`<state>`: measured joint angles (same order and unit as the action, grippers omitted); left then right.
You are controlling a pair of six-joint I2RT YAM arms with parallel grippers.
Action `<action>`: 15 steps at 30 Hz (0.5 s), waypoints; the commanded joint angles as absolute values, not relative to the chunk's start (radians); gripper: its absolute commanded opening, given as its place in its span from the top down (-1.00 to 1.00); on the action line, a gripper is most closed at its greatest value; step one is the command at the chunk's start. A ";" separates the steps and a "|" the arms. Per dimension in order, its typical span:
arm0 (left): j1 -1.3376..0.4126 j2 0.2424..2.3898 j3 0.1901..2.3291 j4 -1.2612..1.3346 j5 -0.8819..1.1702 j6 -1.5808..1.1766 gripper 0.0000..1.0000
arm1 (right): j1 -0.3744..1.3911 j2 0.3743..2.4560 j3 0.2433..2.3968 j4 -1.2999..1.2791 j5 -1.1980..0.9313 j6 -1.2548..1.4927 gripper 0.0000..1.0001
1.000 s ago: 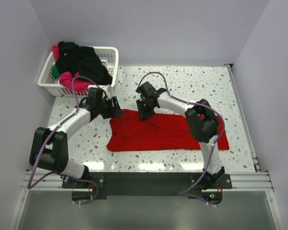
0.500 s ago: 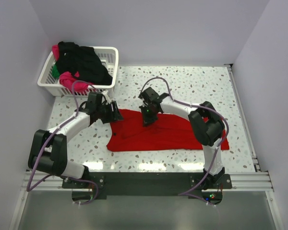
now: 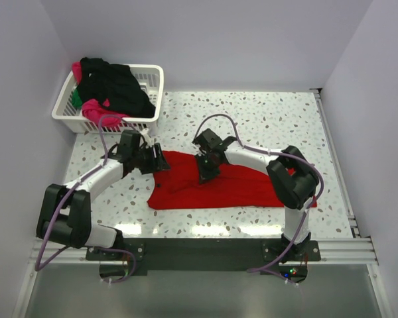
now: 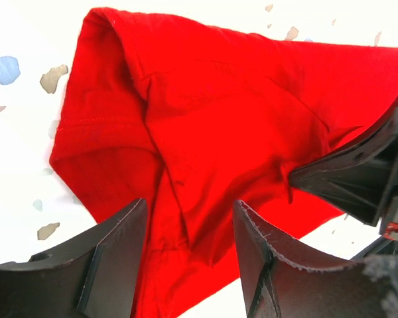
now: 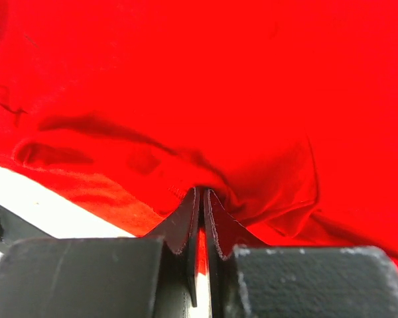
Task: Fold and stack the t-shirts
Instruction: Fold the tshirt
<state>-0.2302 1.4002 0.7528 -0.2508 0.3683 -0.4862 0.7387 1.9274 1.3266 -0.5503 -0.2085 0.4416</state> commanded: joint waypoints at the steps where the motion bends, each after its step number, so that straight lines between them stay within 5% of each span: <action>1: -0.232 1.365 0.738 -0.219 0.390 -0.463 -0.18 | 0.753 1.875 1.299 -0.526 -0.204 0.466 0.92; 8: -0.233 1.350 0.724 -0.222 0.399 -0.462 -0.17 | 0.755 1.832 1.256 -0.531 -0.153 0.489 0.74; 15: -0.233 1.351 0.727 -0.222 0.400 -0.456 -0.17 | 0.755 1.781 1.236 -0.554 -0.127 0.500 0.37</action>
<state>-0.2306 1.3792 0.7250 -0.2493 0.3771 -0.4778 0.7471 1.8477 1.2446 -0.5503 -0.1646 0.4870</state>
